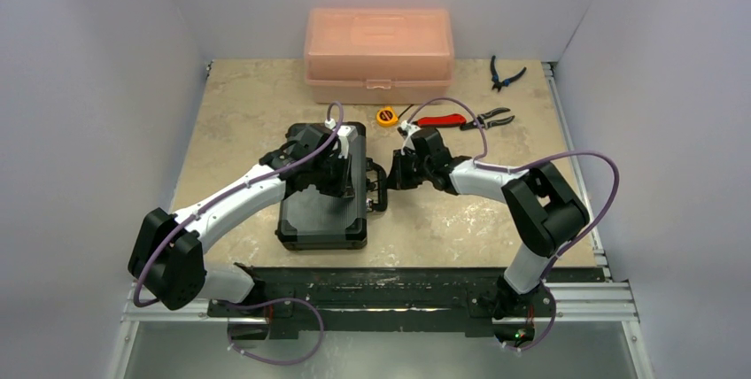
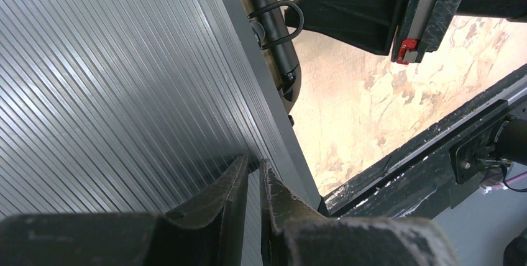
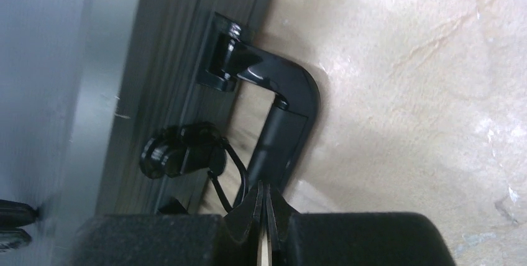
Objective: Pack up texas hold em set
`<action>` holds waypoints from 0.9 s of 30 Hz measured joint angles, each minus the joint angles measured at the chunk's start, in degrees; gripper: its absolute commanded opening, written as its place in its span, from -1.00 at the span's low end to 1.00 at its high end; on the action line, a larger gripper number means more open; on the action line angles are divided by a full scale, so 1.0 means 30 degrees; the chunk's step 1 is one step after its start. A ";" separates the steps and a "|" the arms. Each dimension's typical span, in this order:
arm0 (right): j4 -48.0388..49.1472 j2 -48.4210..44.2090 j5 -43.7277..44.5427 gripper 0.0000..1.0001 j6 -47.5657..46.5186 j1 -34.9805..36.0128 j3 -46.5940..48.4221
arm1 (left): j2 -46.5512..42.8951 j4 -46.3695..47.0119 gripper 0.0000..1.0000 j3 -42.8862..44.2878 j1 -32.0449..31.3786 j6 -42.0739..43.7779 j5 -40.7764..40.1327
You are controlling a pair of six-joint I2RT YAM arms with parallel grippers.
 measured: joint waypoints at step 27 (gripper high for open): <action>-0.0801 0.1326 -0.0226 -0.92 0.0029 0.1537 0.2157 | 0.0029 -0.0168 -0.77 0.0124 -0.0124 0.0007 -0.0197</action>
